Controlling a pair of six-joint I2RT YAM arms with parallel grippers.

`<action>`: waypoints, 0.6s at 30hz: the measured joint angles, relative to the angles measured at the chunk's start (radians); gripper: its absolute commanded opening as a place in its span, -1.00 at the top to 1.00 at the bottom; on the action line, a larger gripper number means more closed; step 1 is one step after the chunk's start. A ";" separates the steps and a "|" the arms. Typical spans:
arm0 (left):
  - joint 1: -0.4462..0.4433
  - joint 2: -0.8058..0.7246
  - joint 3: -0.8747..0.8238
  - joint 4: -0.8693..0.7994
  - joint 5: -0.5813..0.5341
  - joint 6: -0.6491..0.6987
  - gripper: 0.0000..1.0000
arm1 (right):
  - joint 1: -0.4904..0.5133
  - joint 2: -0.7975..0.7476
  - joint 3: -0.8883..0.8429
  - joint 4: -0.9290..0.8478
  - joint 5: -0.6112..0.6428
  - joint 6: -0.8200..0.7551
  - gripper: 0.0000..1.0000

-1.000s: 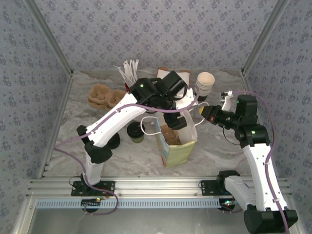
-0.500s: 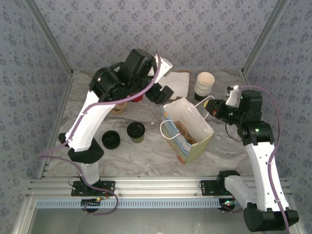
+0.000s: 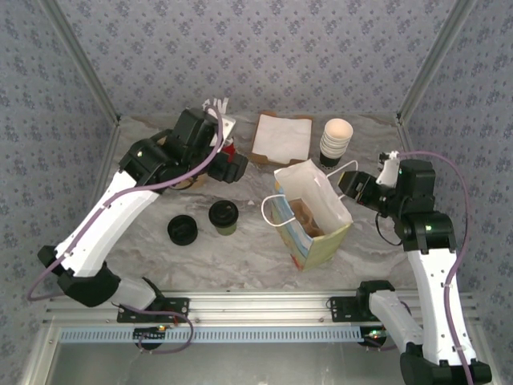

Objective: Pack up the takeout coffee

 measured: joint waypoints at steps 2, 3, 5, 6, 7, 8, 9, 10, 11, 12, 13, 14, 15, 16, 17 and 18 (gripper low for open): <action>0.002 -0.029 -0.075 0.038 0.000 -0.010 -0.89 | 0.000 0.000 -0.007 -0.006 -0.017 -0.025 -0.23; 0.006 -0.046 -0.117 0.057 0.000 -0.016 -0.92 | 0.000 0.000 -0.013 -0.010 -0.025 -0.035 -0.25; 0.016 -0.077 -0.191 0.087 0.000 -0.028 -0.98 | 0.001 0.000 -0.028 -0.019 -0.029 -0.051 -0.26; 0.024 -0.095 -0.230 0.103 0.000 -0.034 -0.99 | 0.003 0.000 -0.039 -0.026 -0.028 -0.059 -0.26; 0.032 -0.109 -0.259 0.115 0.000 -0.040 -0.98 | 0.006 0.000 -0.048 -0.032 -0.027 -0.066 -0.26; 0.043 -0.126 -0.290 0.126 0.000 -0.047 -0.99 | 0.010 0.000 -0.059 -0.042 -0.024 -0.071 -0.27; 0.053 -0.141 -0.315 0.137 0.000 -0.052 -0.99 | 0.014 0.000 -0.068 -0.051 -0.024 -0.076 -0.27; 0.063 -0.155 -0.338 0.147 0.000 -0.056 -0.98 | 0.019 0.000 -0.076 -0.056 -0.023 -0.078 -0.28; 0.075 -0.171 -0.362 0.161 0.000 -0.063 -0.98 | 0.026 -0.001 -0.084 -0.059 -0.019 -0.081 -0.28; 0.084 -0.185 -0.383 0.174 0.000 -0.068 -0.98 | 0.035 -0.001 -0.091 -0.061 -0.015 -0.085 -0.28; 0.093 -0.198 -0.403 0.185 0.002 -0.074 -0.98 | 0.044 -0.002 -0.096 -0.061 -0.012 -0.086 -0.28; 0.101 -0.211 -0.423 0.195 0.005 -0.081 -0.99 | 0.057 -0.004 -0.103 -0.061 -0.008 -0.088 -0.28; 0.108 -0.222 -0.442 0.203 0.012 -0.086 -0.98 | 0.068 -0.006 -0.109 -0.061 -0.004 -0.089 -0.26; 0.113 -0.230 -0.460 0.212 0.018 -0.090 -0.99 | 0.078 -0.008 -0.115 -0.061 -0.003 -0.089 -0.24; 0.118 -0.237 -0.479 0.223 0.026 -0.096 -0.99 | 0.090 -0.010 -0.121 -0.060 0.003 -0.089 -0.22; 0.120 -0.240 -0.496 0.230 0.032 -0.099 -0.98 | 0.099 -0.011 -0.127 -0.060 0.008 -0.089 -0.18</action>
